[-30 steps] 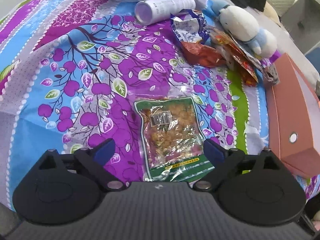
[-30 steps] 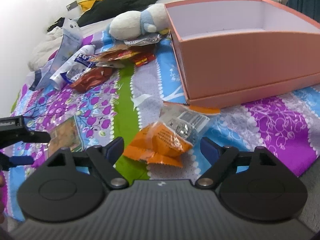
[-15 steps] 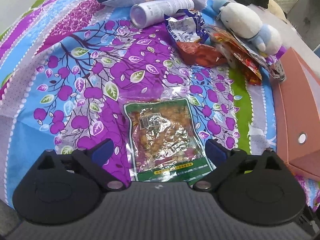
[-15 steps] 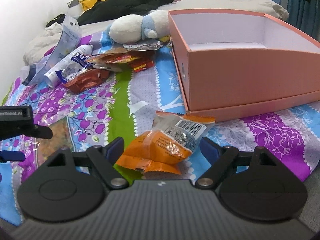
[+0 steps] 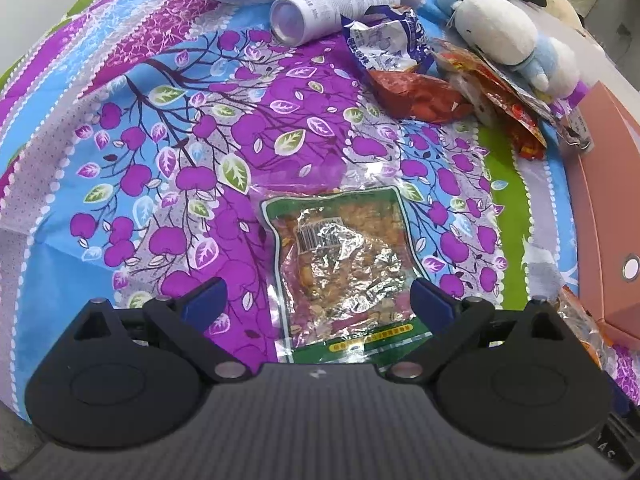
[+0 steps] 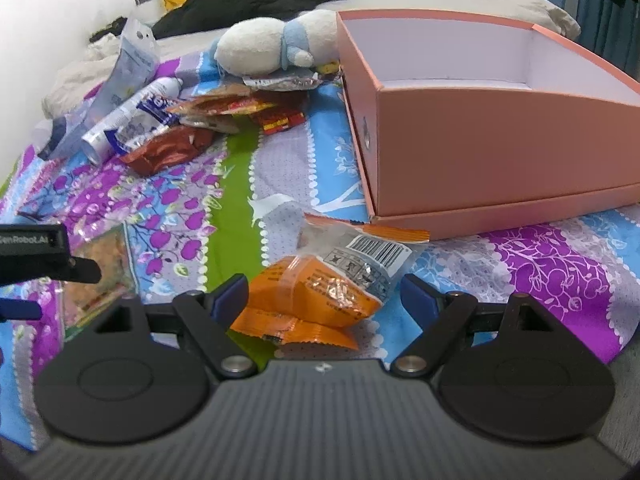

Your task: Organize snacks

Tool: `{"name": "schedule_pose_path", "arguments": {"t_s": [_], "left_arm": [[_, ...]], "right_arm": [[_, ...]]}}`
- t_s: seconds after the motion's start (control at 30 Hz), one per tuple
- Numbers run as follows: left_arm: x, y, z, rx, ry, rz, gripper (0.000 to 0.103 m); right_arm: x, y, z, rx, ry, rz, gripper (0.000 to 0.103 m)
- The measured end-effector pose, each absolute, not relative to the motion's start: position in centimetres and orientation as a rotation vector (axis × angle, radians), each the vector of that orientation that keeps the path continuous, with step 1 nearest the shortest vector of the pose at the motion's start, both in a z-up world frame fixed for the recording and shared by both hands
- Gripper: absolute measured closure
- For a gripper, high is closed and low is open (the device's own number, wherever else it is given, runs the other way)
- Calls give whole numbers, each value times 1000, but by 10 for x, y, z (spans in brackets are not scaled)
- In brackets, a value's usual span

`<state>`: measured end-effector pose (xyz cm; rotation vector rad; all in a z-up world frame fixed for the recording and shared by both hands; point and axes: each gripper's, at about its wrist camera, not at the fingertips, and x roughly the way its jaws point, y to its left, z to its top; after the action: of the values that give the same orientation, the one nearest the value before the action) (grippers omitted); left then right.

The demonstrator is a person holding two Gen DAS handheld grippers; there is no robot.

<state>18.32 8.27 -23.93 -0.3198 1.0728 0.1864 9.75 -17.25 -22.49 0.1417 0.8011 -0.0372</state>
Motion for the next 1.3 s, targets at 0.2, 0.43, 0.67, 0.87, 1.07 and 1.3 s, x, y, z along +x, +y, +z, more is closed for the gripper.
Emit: {"name": "schedule_pose_path", "arguments": {"t_s": [0.2, 0.43, 0.67, 0.87, 1.07, 1.3], "left_arm": [[188, 82, -249, -336, 1081, 181, 3], [197, 73, -254, -285, 1059, 167, 3], [212, 58, -261, -160, 1053, 142, 4], [215, 52, -259, -109, 1037, 99, 14], [207, 58, -248, -103, 1011, 72, 34], [198, 65, -232, -154, 994, 37, 45]], "right_arm": [[105, -176, -232, 167, 828, -17, 19], [112, -166, -235, 135, 834, 28, 35], [110, -153, -232, 58, 823, 77, 53], [107, -155, -227, 51, 812, 95, 55], [102, -157, -221, 54, 796, 105, 56], [96, -158, -209, 47, 756, 119, 56]]}}
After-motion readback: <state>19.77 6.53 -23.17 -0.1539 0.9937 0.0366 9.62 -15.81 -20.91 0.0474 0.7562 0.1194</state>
